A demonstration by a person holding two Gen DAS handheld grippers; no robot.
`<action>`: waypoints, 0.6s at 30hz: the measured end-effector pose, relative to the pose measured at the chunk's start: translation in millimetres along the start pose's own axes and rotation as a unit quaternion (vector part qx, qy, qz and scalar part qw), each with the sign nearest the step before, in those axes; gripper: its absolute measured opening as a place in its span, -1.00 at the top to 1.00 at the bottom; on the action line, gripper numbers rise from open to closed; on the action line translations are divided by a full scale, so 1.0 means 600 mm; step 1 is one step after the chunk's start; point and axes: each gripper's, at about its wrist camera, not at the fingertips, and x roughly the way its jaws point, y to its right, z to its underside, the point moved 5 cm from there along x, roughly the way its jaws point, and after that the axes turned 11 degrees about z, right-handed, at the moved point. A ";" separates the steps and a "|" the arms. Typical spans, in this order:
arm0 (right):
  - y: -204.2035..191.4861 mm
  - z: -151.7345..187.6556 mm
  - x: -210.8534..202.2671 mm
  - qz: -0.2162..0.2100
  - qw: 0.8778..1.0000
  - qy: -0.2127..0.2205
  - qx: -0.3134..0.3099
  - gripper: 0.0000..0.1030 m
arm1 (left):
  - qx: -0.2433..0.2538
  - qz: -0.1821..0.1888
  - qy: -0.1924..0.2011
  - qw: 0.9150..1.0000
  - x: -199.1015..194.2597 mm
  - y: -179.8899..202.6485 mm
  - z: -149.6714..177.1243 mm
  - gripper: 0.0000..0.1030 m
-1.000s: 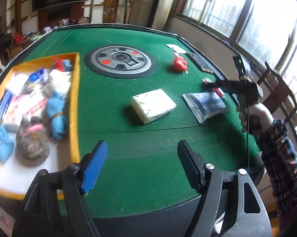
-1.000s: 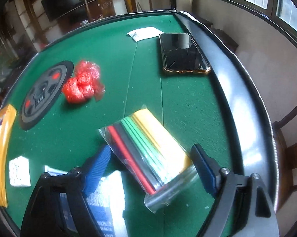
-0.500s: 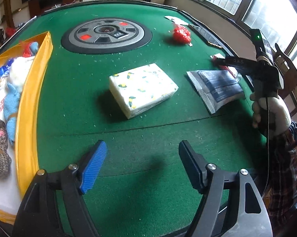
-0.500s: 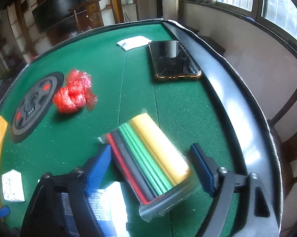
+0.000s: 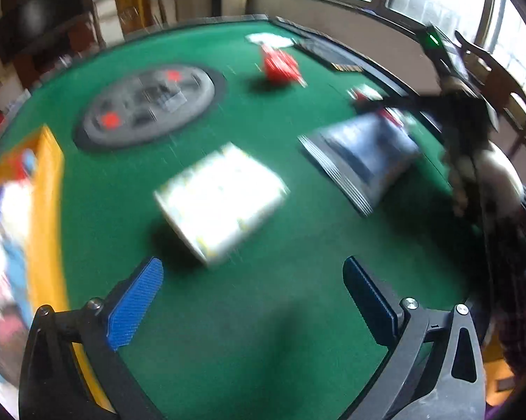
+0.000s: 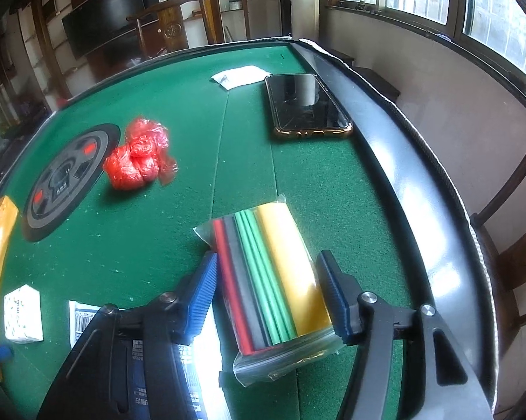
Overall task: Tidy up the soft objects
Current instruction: 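Grasp the white floral tissue pack with the left gripper while the right grasps the foam strip bag, then carry both held items into the tray and open both grippers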
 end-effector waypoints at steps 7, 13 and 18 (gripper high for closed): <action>0.000 0.003 -0.002 -0.009 1.000 0.000 0.000 -0.10 | 0.072 -0.042 -0.029 0.996 0.049 -0.027 -0.045 -1.00; -0.003 0.003 -0.003 -0.008 1.000 -0.002 -0.005 -0.11 | 0.087 -0.011 -0.058 0.994 0.090 -0.012 -0.049 -1.00; -0.006 0.003 -0.002 -0.004 1.000 -0.004 -0.011 -0.11 | 0.025 0.014 -0.057 0.998 0.091 -0.028 -0.057 -0.61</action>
